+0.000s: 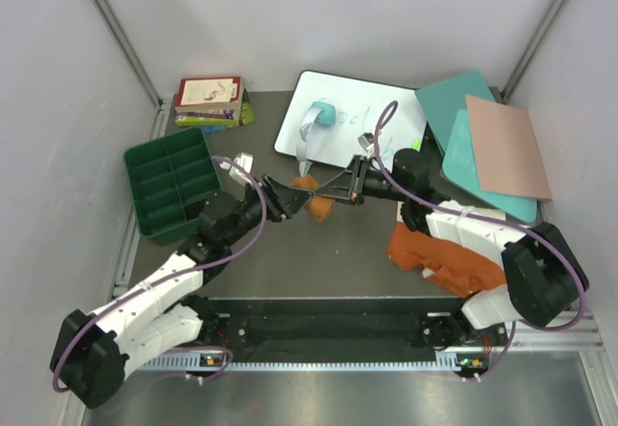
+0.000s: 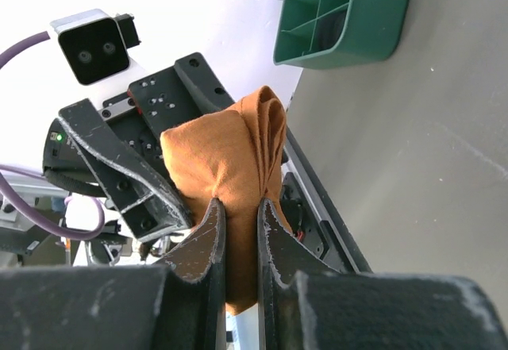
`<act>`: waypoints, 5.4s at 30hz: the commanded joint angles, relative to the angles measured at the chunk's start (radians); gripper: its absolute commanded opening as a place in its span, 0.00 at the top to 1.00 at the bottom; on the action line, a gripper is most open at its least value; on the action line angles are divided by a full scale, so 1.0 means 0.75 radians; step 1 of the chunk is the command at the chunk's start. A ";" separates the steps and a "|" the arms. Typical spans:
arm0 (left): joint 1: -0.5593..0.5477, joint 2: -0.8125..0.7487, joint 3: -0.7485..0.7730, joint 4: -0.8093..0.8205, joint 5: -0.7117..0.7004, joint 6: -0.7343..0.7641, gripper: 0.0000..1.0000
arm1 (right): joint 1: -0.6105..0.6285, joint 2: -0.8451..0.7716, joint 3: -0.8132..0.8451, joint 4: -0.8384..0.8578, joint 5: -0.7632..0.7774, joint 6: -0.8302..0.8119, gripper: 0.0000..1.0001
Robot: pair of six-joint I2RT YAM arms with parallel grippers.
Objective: Roll the underwear
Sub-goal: Place the underwear in the storage box.
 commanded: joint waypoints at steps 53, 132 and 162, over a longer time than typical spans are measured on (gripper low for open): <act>0.988 0.510 0.238 -0.282 -0.379 0.043 1.00 | -0.400 0.681 1.788 -1.622 0.260 -0.808 0.34; 1.180 1.111 0.500 -1.380 -0.486 -0.686 1.00 | -0.449 0.691 1.949 -1.556 0.244 -0.736 0.34; 1.190 1.361 0.943 -1.636 -0.590 -0.604 1.00 | -0.517 0.683 1.908 -1.527 0.262 -0.748 0.34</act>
